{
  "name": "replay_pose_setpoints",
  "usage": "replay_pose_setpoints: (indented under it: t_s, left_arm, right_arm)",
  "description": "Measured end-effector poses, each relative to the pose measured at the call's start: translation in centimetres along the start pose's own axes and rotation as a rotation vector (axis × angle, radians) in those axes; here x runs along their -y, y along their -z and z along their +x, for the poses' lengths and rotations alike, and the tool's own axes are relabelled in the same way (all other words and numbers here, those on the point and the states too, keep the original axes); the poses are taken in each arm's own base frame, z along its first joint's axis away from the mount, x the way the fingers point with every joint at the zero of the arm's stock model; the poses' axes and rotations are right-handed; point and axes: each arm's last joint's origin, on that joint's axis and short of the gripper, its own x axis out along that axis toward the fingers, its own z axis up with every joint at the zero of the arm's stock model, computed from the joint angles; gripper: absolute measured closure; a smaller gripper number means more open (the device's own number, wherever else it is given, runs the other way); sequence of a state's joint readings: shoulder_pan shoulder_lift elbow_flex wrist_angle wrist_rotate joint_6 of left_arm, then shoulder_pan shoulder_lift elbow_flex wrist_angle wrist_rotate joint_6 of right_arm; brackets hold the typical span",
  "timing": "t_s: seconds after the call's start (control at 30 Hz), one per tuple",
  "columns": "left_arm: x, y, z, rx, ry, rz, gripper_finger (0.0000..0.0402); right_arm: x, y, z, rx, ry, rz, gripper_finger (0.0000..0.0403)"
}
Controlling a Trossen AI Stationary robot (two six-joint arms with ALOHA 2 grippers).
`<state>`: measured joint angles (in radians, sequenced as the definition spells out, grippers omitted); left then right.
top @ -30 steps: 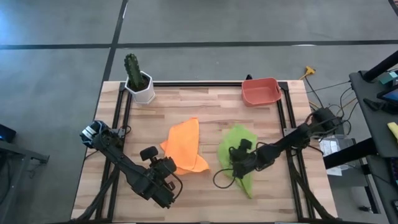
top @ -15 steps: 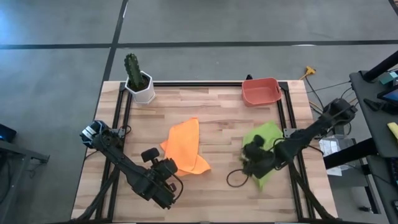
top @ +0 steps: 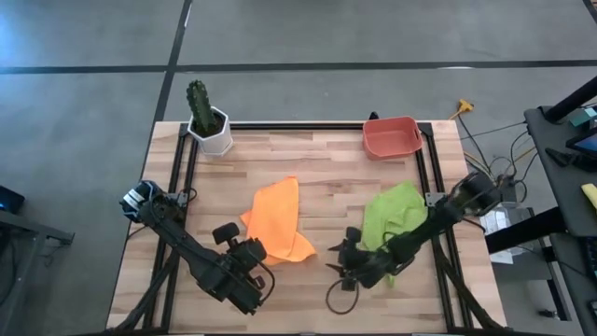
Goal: Roll microfiber towels into tight, uniform cylinder then place into a basket
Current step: Fold the orange microfiber cloth
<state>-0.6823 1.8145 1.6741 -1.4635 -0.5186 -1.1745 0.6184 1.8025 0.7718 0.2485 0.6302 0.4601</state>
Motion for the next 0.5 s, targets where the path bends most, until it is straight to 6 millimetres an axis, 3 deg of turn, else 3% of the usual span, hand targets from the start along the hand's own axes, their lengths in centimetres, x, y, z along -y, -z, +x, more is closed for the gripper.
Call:
replay_pose_setpoints:
  t_s: [0.27, 0.5]
  left_arm:
    - [0.2, -0.1, 0.0, 0.009, 0.018, -0.012, 0.0402]
    - [0.4, 0.0, 0.0, 0.008, 0.032, -0.016, 0.0402]
  right_arm:
    - [-1.7, 0.3, 3.8, -0.035, 0.041, -0.035, 0.0192]
    - [-1.8, -0.1, 5.4, -0.047, 0.161, -0.041, 0.0193]
